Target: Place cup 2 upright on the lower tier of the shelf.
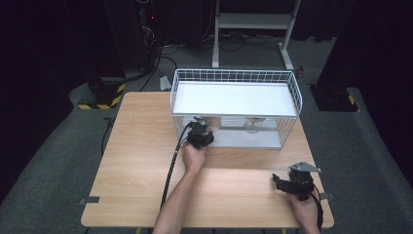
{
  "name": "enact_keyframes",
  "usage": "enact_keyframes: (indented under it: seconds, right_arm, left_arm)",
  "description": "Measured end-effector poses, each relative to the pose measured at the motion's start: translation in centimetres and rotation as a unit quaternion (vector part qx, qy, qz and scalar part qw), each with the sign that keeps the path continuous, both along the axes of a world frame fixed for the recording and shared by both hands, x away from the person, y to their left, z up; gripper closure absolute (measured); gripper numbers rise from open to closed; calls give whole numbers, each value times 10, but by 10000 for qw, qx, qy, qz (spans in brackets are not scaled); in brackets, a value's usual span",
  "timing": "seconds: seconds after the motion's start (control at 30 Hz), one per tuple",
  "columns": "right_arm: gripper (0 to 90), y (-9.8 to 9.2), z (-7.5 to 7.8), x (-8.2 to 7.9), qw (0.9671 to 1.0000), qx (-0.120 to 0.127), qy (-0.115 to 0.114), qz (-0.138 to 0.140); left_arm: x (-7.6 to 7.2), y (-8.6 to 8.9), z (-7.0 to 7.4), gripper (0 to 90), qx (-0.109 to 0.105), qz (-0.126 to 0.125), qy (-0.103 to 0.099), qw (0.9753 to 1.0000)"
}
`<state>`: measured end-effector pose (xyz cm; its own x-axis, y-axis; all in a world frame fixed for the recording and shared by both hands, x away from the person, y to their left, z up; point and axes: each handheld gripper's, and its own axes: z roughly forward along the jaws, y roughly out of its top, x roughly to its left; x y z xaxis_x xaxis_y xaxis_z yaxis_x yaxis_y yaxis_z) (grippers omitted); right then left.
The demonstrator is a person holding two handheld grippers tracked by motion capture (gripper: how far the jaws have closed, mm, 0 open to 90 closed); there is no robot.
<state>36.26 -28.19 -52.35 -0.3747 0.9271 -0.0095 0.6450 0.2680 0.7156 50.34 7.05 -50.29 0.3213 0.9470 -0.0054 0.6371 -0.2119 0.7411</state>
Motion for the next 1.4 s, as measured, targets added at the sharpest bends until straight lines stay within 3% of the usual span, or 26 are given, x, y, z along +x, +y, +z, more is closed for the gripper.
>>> enact_keyframes:
  seconds: [0.23, 0.27, 0.3, 0.33, 0.37, 0.5, 0.53, 0.67, 1.17, 1.4]
  right_arm:
    - [205, 0, 0, 0, 10000, 0, 0, -1]
    - [205, 0, 0, 0, 10000, 0, 0, -1]
    - [205, 0, 0, 0, 10000, 1, 1, -1]
    - [205, 0, 0, 0, 10000, 1, 1, -1]
    - [205, 0, 0, 0, 10000, -1, -1, 0]
    - [205, 0, 0, 0, 10000, 0, 0, -1]
    - [205, 0, 0, 0, 10000, 0, 0, -1]
    - [205, 0, 0, 0, 10000, 1, 0, -2]
    - [205, 0, 0, 0, 10000, -6, 0, 5]
    - [206, 0, 0, 0, 10000, -5, 0, 4]
  left_arm:
    - [-6, 5, 3, 381, -162, -205, 30, 9997]
    - [-10, 4, 3, 371, -235, 18, 33, 9997]
    - [-11, 4, 3, 361, -388, -25, 60, 9992]
    - [-11, 4, 3, 350, -388, -25, 60, 9992]
    - [-14, 8, 5, 342, -202, -62, 2, 9998]
    - [-19, 11, 8, 329, -235, -144, -23, 9996]
    - [-23, 11, 9, 332, -342, -208, -42, 9992]
    - [-28, 11, 11, 334, -215, -233, -116, 9994]
    - [-51, 18, 26, 331, -334, -383, -430, 9978]
    - [-57, 21, 29, 312, -445, -523, -424, 9967]
